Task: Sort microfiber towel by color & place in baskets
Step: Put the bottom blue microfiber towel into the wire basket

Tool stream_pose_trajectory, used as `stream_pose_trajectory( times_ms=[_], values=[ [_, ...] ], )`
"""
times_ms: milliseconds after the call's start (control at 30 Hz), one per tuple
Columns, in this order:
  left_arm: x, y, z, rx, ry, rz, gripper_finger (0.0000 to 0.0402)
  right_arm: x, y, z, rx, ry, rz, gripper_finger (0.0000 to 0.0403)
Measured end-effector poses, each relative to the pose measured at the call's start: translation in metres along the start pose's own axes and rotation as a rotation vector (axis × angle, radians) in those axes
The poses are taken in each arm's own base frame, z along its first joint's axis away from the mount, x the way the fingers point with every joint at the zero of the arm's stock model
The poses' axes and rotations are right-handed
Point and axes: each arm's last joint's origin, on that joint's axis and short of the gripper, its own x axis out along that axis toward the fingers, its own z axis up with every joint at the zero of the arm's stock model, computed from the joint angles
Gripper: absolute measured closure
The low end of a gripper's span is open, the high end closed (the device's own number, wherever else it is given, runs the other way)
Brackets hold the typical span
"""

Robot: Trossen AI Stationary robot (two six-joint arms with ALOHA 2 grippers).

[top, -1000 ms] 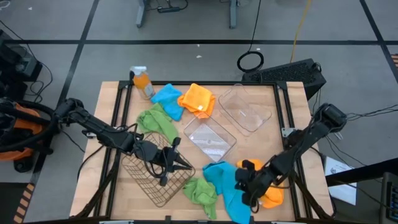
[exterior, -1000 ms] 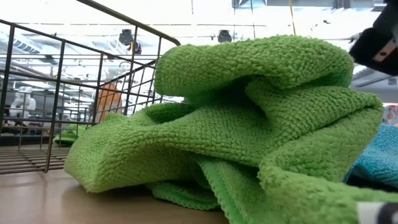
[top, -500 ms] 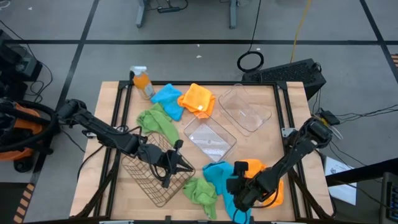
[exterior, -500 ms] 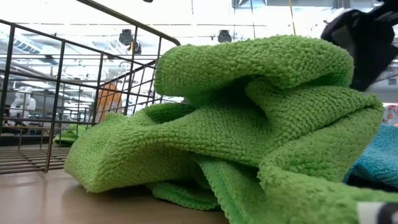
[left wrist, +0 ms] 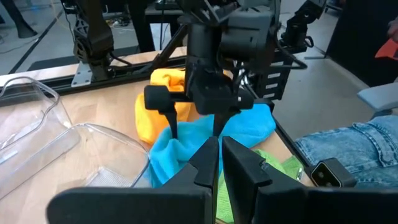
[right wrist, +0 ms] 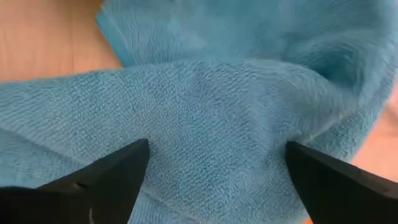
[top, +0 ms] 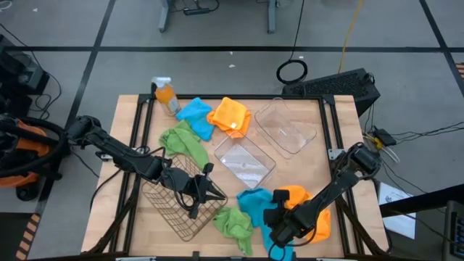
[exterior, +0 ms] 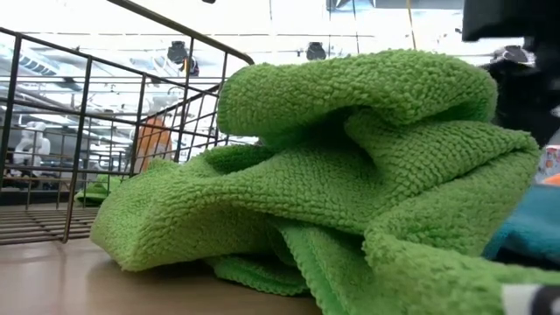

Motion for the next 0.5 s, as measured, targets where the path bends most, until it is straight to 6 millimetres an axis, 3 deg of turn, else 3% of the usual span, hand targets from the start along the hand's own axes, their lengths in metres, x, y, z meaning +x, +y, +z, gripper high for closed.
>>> stream_pose_trajectory(
  times_ms=[267,500],
  values=[
    [0.0000,0.0001,0.0005,0.000,-0.005,0.002,0.0372,0.0108,0.0055,-0.0016,0.001,0.049,0.033,0.0122],
    [0.0000,0.0002,0.0004,0.000,-0.005,0.007,0.0372,0.0122,0.0089,0.0006,-0.005,0.035,0.077,0.0224]
  ],
)
